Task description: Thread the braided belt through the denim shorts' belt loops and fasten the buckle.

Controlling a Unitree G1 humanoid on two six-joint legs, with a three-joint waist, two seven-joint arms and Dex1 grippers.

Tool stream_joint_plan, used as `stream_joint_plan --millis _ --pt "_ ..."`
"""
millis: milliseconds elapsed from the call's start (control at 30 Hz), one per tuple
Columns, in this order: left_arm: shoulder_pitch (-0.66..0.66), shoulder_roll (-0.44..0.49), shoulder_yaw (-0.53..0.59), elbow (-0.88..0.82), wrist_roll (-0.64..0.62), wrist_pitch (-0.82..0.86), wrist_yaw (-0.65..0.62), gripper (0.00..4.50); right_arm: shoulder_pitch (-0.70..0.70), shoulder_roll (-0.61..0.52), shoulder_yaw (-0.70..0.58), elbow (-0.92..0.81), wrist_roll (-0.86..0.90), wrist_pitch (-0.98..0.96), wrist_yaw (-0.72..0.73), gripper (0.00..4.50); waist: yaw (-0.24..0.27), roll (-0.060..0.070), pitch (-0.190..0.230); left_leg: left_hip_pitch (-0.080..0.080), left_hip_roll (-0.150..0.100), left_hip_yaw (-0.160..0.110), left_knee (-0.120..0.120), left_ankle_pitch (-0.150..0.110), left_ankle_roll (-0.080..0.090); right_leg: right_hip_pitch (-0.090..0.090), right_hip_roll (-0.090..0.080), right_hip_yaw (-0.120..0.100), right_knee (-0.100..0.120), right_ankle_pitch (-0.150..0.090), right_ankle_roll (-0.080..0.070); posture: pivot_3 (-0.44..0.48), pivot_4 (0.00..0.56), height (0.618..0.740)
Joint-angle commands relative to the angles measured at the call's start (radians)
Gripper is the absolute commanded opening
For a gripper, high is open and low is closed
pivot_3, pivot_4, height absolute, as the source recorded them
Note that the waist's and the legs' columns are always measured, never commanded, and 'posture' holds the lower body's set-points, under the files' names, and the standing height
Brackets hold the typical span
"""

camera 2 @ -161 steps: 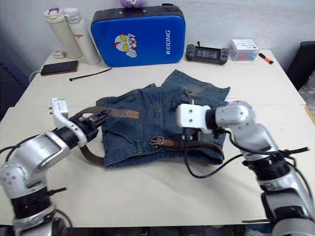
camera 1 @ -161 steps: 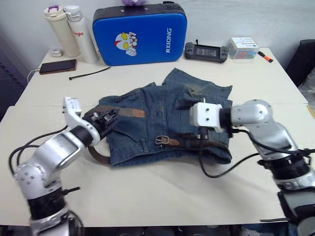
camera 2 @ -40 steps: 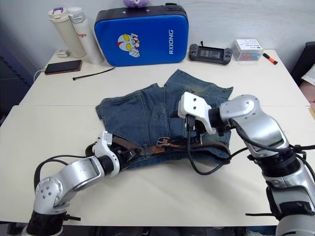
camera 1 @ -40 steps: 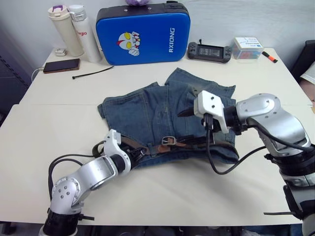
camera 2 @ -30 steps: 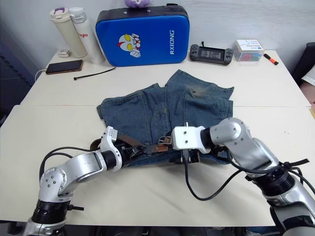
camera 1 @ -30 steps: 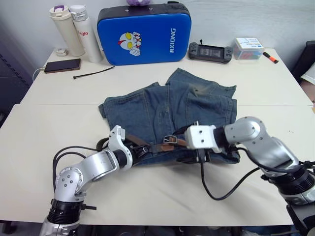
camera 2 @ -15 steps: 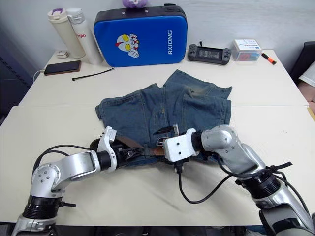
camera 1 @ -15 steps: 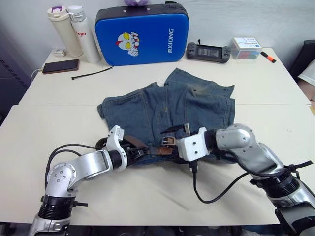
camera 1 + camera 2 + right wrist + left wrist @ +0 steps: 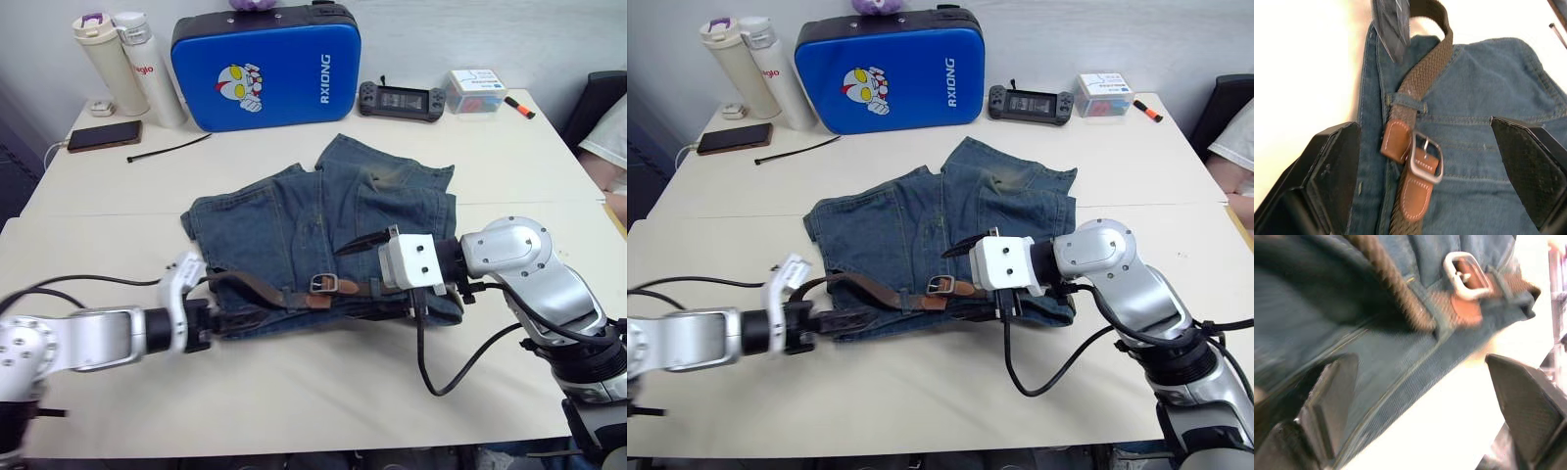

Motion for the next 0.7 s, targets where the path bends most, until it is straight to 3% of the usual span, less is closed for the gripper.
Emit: stream_joint_plan --millis 33,133,233,500,700 --pt "-0.028 0.132 0.018 -0.046 -0.004 0.049 -0.184 4.48 -0.030 -0.005 -0.018 -0.040 0.029 0.020 0.016 4.50 0.002 0.000 0.000 0.000 0.000 0.000 0.000 0.000 0.000 0.000 0.000 0.000 -0.001 0.000 0.000 0.000 0.150 0.677" --pt "-0.083 0.196 -0.008 -0.090 -0.004 0.051 -0.286 4.48 -0.036 -0.007 -0.012 -0.035 0.022 0.021 0.021 4.50 0.007 0.000 0.000 -0.001 -0.001 -0.001 0.000 0.000 0.000 0.001 -0.001 -0.001 -0.001 0.000 0.000 0.000 0.150 0.677" --pt "-0.175 0.208 -0.078 -0.089 0.028 0.038 -0.289 3.67 -0.037 -0.011 -0.010 -0.025 0.003 0.022 0.016 4.50 0.005 0.000 0.000 -0.001 -0.001 -0.001 0.000 0.000 0.000 0.001 -0.001 -0.001 -0.002 0.000 0.000 0.000 0.150 0.677" --pt "-0.310 0.061 -0.244 -0.039 0.346 0.053 -0.307 0.05 -0.008 -0.018 0.017 -0.030 -0.060 0.143 -0.069 4.50 0.001 0.000 0.000 -0.001 0.000 -0.001 -0.001 0.000 0.000 0.000 0.000 -0.001 -0.001 0.000 0.000 0.000 0.150 0.677" --pt "-0.310 -0.023 -0.290 -0.028 0.541 0.078 -0.369 0.02 0.033 0.030 0.112 0.028 -0.260 -0.140 -0.168 4.50 0.001 0.000 0.000 -0.001 0.000 -0.001 -0.001 0.000 0.000 0.000 0.000 -0.001 0.000 0.000 0.000 0.000 0.150 0.677"
